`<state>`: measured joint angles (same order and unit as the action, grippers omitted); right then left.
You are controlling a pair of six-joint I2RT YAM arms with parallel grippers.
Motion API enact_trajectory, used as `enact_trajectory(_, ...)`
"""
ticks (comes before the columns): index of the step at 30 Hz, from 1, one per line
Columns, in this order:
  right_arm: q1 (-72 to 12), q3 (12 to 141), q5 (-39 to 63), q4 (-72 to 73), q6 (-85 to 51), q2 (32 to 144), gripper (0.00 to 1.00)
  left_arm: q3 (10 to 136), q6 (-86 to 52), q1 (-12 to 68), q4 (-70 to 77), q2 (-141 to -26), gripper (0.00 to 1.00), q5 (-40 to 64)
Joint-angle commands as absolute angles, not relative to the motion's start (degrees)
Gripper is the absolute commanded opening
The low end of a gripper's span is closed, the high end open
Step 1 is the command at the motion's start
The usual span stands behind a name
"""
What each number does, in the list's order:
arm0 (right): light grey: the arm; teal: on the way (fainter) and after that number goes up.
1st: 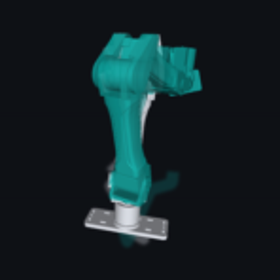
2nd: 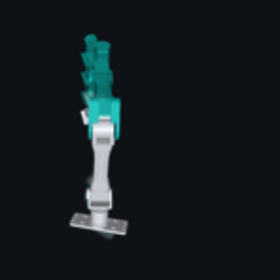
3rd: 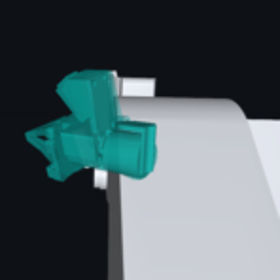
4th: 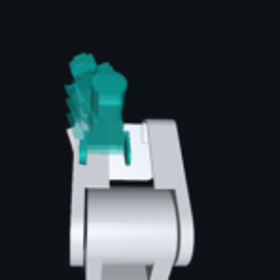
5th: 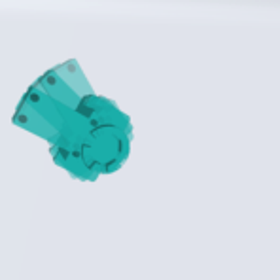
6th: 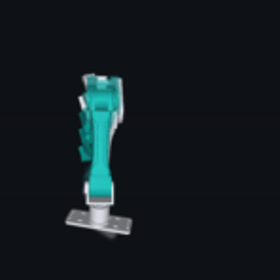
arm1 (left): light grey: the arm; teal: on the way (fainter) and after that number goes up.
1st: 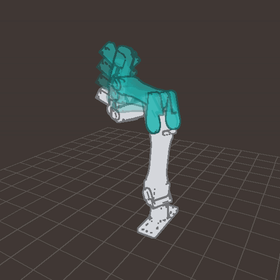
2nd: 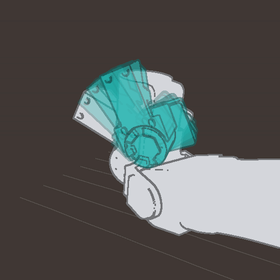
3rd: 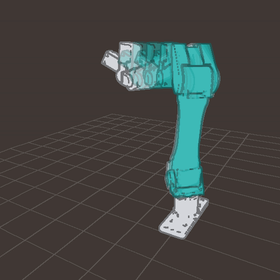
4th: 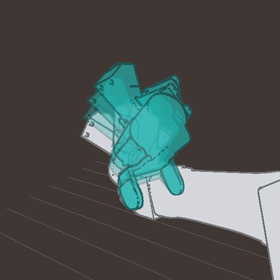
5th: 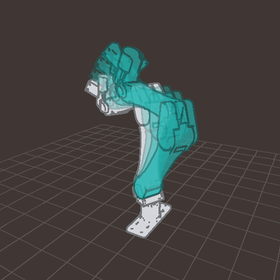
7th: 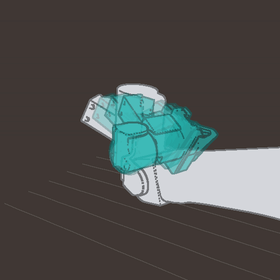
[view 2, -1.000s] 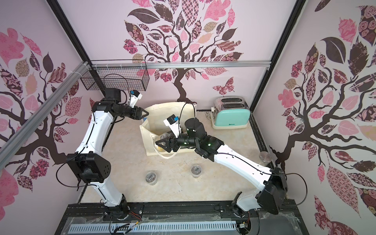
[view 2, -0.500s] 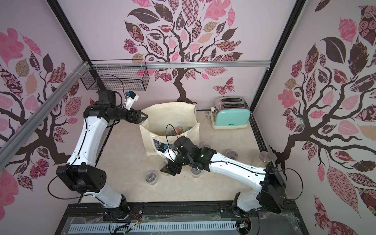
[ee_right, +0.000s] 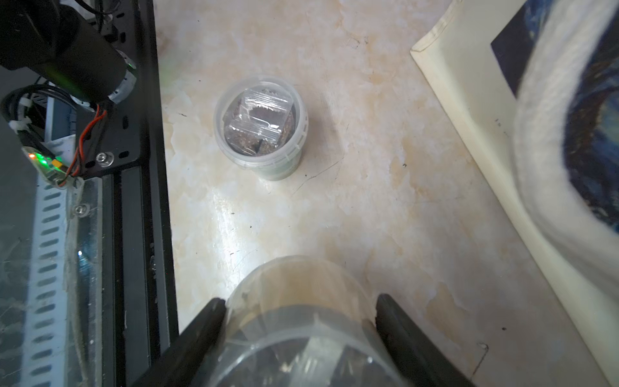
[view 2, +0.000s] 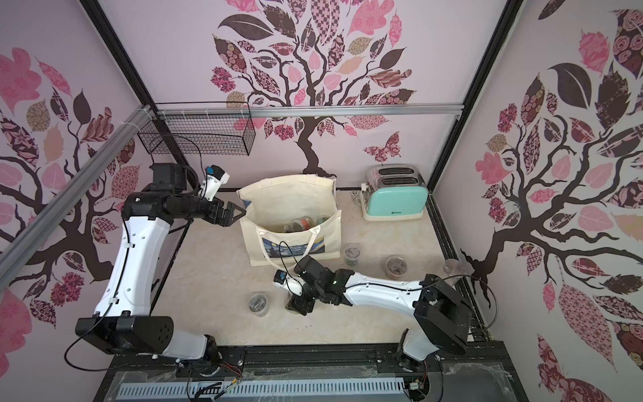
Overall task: Take out the seed jars from the canvas bag
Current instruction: Place the seed jar at the center of the board.
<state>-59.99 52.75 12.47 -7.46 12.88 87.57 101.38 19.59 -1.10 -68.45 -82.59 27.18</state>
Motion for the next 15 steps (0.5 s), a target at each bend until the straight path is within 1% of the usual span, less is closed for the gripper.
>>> enact_trajectory(1,-60.1,52.3,10.2,-1.7,13.2,89.3,0.69,101.1,18.3,-1.4,-72.2,-80.4,0.98,25.5)
enact_trajectory(5,-60.4,51.7,9.0,-0.6,13.8,91.9,0.69,102.1,15.9,-1.3,-76.5,-80.4,0.95,24.1)
enact_trajectory(8,-61.2,50.8,6.7,0.4,15.0,93.4,0.7,102.7,15.0,-1.4,-79.1,-80.8,0.92,25.7)
enact_trajectory(12,-61.7,50.6,5.7,0.2,14.9,94.9,0.72,101.9,10.1,-1.4,-79.0,-81.5,0.91,30.5)
enact_trajectory(15,-61.8,49.6,5.3,1.2,15.2,94.0,0.77,101.8,7.5,-1.3,-76.8,-81.8,0.91,30.3)
